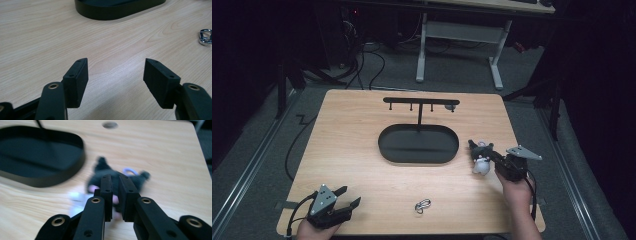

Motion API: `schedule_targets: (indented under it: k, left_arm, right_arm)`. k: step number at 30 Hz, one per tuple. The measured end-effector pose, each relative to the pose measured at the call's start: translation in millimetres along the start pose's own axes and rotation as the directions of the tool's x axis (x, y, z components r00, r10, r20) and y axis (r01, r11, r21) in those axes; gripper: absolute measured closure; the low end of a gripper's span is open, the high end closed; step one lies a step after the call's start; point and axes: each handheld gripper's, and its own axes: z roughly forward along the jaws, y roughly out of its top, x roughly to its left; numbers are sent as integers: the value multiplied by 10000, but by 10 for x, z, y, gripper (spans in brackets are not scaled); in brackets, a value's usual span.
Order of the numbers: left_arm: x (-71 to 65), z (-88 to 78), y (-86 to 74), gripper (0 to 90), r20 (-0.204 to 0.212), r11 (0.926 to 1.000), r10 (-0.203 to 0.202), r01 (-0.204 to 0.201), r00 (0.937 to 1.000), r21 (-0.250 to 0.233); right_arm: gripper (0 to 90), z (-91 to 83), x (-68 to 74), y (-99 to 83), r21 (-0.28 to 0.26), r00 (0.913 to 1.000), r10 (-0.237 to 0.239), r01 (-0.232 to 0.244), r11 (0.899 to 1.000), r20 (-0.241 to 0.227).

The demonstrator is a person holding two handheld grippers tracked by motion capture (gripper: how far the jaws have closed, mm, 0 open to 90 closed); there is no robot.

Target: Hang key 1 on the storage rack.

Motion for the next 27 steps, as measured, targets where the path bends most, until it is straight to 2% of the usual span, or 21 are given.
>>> schedule_targets:
  k: [1, 2, 3, 4, 5, 7, 8, 11, 13, 15, 17, 18, 20, 25, 27]
  left_arm:
    - [-1, 11, 7, 374, 32, 10000, -1, 1, 10000, -12]
    - [-3, 28, 12, 373, 59, 10000, 20, -20, 10000, -4]
    - [-3, 28, 12, 373, 59, 10000, 20, -20, 10000, -4]
    - [-9, 45, 17, 373, 94, 10000, 31, -31, 10000, 19]
    - [-9, 45, 17, 373, 94, 10000, 31, -31, 10000, 19]
    - [-12, 48, 19, 373, 114, 10000, 38, -39, 9999, 21]
    - [-14, 47, 20, 372, 134, 10000, 50, -50, 9999, 24]
    - [-14, 45, 21, 369, 163, 10000, 74, -74, 9998, 42]
    - [-11, 42, 26, 369, 167, 10000, 57, -57, 9998, -5]
    - [-5, 46, 35, 368, 168, 10000, -5, 7, 9999, -82]
    - [0, 56, 46, 367, 204, 10000, -19, 21, 9998, -95]
    - [1, 65, 52, 365, 205, 9999, -15, 17, 9998, -107]
    - [1, 85, 65, 362, 224, 9999, -27, 30, 9997, -124]
    - [-15, 155, 112, 355, 350, 9999, -24, 30, 9994, -160]
    - [-28, 204, 161, 350, 396, 9996, 39, -28, 9992, -264]
  right_arm:
    - [830, 0, 0, 0, 0, 10000, 0, 0, 10000, 0]
    - [830, -63, 135, 39, -307, 9992, -283, 274, 9992, -295]
    - [830, -63, 135, 39, -307, 9992, -283, 274, 9992, -295]
    - [834, -75, 262, 56, -366, 9965, -507, 483, 9982, -669]
    - [834, -75, 262, 56, -366, 9965, -507, 483, 9982, -669]
    - [840, -38, 433, 46, -199, 9905, -781, 763, 9969, -1131]
    - [842, 46, 551, -2, 114, 9841, -991, 1018, 9947, -1475]
    - [843, 177, 636, -81, 700, 9824, -1227, 1335, 9886, -1406]
    - [841, 207, 633, -104, 847, 9829, -1247, 1369, 9870, -1356]
    - [839, 248, 562, -167, 1186, 9881, -1124, 1246, 9851, -1048]
    - [839, 246, 524, -184, 1220, 9899, -1052, 1165, 9857, -951]
    - [838, 213, 453, -212, 1212, 9931, -814, 913, 9884, -839]
    - [837, 173, 399, -235, 1198, 9952, -693, 772, 9898, -686]
    - [798, 90, 340, -272, 1086, 9969, -480, 546, 9926, -629]
    - [739, 41, 336, -309, 940, 9942, -394, 488, 9944, -996]
